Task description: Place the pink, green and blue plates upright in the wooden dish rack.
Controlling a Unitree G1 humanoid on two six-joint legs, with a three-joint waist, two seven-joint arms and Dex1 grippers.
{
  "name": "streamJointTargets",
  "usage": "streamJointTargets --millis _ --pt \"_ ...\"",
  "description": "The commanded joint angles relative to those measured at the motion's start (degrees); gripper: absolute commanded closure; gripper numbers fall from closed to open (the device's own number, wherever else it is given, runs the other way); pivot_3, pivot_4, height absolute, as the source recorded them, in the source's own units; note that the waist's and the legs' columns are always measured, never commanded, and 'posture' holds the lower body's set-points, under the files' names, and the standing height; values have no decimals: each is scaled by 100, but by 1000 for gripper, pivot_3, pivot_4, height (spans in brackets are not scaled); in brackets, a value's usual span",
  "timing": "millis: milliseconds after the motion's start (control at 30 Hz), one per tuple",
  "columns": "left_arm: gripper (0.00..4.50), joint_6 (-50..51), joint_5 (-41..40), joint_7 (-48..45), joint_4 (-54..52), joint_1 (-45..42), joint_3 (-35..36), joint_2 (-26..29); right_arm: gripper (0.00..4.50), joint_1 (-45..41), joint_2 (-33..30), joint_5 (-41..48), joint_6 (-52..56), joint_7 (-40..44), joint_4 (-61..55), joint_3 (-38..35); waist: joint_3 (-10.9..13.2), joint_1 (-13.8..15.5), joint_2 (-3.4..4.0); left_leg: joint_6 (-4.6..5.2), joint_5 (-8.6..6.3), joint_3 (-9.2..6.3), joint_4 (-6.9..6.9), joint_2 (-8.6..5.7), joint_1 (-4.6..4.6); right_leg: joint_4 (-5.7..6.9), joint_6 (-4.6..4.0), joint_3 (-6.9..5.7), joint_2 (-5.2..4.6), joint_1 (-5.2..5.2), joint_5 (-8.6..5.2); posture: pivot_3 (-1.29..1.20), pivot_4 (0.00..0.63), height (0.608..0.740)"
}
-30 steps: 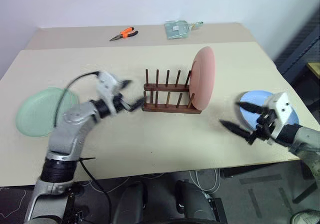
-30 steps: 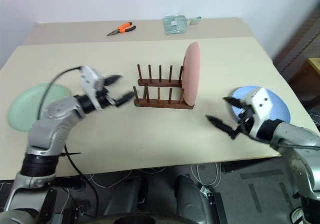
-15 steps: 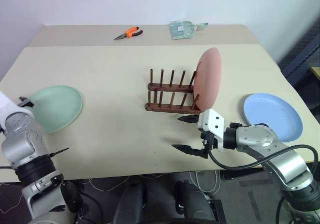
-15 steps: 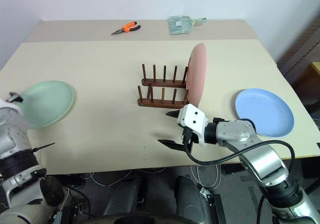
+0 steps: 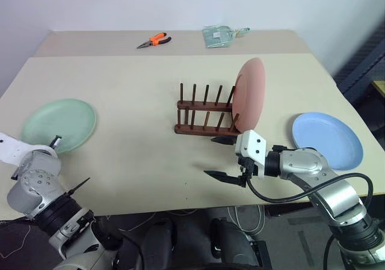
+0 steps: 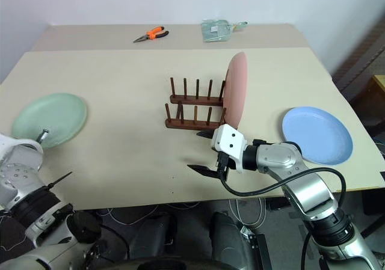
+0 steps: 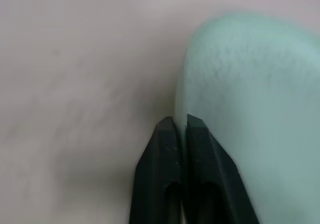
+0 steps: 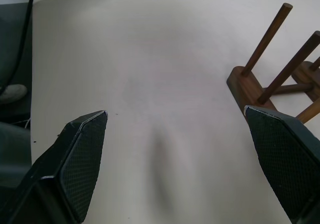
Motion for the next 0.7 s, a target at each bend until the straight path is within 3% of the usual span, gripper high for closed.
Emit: streamJointTargets --millis 33,400,700 --pt "4467 -412 -91 -496 -187 -108 -551 128 0 -292 57 219 266 -52 -122 -234 1 -2 -3 0 0 0 1 0 0 0 -1 0 1 0 0 0 150 738" --pt "4467 -1962 480 -2415 -806 -905 -3420 573 0 -1838 261 -308 -11 -450 -225 -176 3 -32 -3 0 1 2 -2 0 -13 -7 -8 1 0 -10 2 0 150 738" --pt "4467 -1917 306 -2509 -1095 -1546 -4298 -207 0 -3375 872 -3024 -1887 -1438 1894 1170 4 -37 -2 2 4 7 -1 -4 -14 -4 10 1 7 -12 12 0 150 738"
